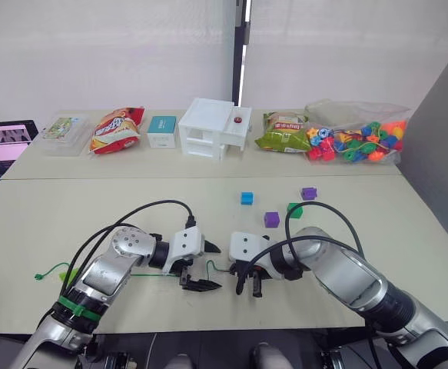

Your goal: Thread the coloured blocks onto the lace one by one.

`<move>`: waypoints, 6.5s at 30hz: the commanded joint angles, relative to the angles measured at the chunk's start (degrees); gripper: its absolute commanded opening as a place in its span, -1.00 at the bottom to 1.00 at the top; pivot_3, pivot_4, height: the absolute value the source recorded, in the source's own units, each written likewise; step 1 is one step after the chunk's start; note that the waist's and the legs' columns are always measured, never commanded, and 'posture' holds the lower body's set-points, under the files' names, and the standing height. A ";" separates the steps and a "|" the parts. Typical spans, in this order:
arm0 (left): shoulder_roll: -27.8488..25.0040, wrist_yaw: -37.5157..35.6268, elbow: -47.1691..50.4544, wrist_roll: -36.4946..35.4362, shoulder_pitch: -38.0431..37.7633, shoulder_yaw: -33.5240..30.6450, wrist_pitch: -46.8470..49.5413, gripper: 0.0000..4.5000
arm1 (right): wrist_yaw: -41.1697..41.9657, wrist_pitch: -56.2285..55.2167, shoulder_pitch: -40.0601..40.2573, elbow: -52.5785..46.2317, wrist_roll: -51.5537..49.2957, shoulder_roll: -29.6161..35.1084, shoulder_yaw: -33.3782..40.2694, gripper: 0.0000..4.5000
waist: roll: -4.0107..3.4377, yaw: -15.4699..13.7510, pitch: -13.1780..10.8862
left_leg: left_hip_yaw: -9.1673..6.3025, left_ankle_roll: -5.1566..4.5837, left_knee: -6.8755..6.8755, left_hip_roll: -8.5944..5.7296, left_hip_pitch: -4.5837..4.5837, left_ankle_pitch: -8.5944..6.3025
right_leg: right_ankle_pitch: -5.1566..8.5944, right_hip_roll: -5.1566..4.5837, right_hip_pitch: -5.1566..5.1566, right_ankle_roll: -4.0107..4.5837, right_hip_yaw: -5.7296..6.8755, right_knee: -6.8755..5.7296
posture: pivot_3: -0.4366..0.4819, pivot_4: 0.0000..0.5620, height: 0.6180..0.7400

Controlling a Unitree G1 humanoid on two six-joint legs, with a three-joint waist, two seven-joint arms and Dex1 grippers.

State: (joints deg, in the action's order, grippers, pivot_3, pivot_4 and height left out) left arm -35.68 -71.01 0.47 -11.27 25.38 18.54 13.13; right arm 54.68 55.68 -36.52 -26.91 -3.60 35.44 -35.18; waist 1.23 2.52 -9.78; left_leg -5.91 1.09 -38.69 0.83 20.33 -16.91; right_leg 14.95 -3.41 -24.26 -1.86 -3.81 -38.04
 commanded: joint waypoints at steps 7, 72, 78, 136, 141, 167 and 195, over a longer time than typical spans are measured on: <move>1.88 -0.62 -0.71 1.15 1.21 1.05 -1.95 -0.26 | -0.87 1.71 -0.40 -3.03 -1.34 0.14 1.38 -1.00 | 0.00 0.02 0.00 | -0.02 0.00 -0.02 0.00 0.00 0.00 | 0.00 0.00 0.00 0.00 0.00 -0.01 | -0.05 -0.47 1.00; -0.28 0.16 3.49 -0.14 -2.13 -3.19 2.24 -1.00 | -48.20 -15.29 3.43 28.43 -2.64 -19.46 47.74 0.99 | -0.05 0.27 0.02 | 0.05 -0.01 0.01 -0.01 -0.03 0.00 | -0.01 -0.02 0.03 -0.01 -0.07 -0.04 | -0.05 -0.47 1.00; -0.72 1.13 5.25 -0.55 -3.75 -3.39 2.69 -1.00 | -49.42 -21.17 -6.80 47.57 -2.72 -17.72 48.71 0.99 | -0.06 0.34 0.02 | 0.09 0.00 0.06 -0.01 -0.02 0.00 | -0.02 -0.03 -0.01 -0.01 -0.11 -0.03 | -0.05 -0.47 1.00; -2.42 1.35 5.99 -1.21 -2.85 -4.20 6.34 -1.00 | -60.56 23.75 34.53 -22.23 -6.49 -34.95 19.81 -0.48 | -0.20 1.39 0.08 | 0.00 0.05 0.37 0.00 -0.08 0.03 | 0.00 -0.02 -0.03 -0.04 -0.06 0.11 | -0.05 -0.47 1.00; -2.55 1.35 6.70 -1.36 -2.71 -4.41 7.06 -1.00 | -59.32 20.02 36.55 -19.21 -6.80 -35.38 20.84 -0.25 | -0.13 1.46 0.13 | 0.00 0.05 0.37 0.01 -0.13 0.03 | 0.00 -0.01 0.02 -0.04 -0.06 0.10 | -0.05 -0.47 1.00; -3.44 3.25 11.48 -2.45 -8.01 -6.05 7.48 -1.00 | 15.43 -29.49 2.92 9.11 -9.05 13.44 9.92 0.99 | -0.15 1.29 0.05 | 0.09 0.05 0.35 0.03 -0.06 0.03 | 0.01 -0.02 0.12 -0.06 -0.01 0.47 | -0.05 -0.47 1.00; -5.62 5.04 19.59 -6.29 -7.43 -6.22 15.40 -1.00 | 19.46 -37.89 2.18 19.15 -2.17 2.46 8.80 -1.00 | -0.13 -0.31 0.04 | 0.01 0.05 0.11 -0.01 -0.04 0.03 | 0.00 -0.05 0.10 -0.05 -0.01 0.10 | -0.05 -0.47 1.00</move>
State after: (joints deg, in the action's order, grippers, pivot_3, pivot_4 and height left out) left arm -41.09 -65.89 17.80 -16.11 16.93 12.51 27.93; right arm 75.12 15.77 -34.26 -4.83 -5.19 38.26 -27.40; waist 1.09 2.21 -9.75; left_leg -5.90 1.14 -38.62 0.82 20.31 -16.88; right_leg 14.95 -3.46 -24.18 -1.91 -3.82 -37.96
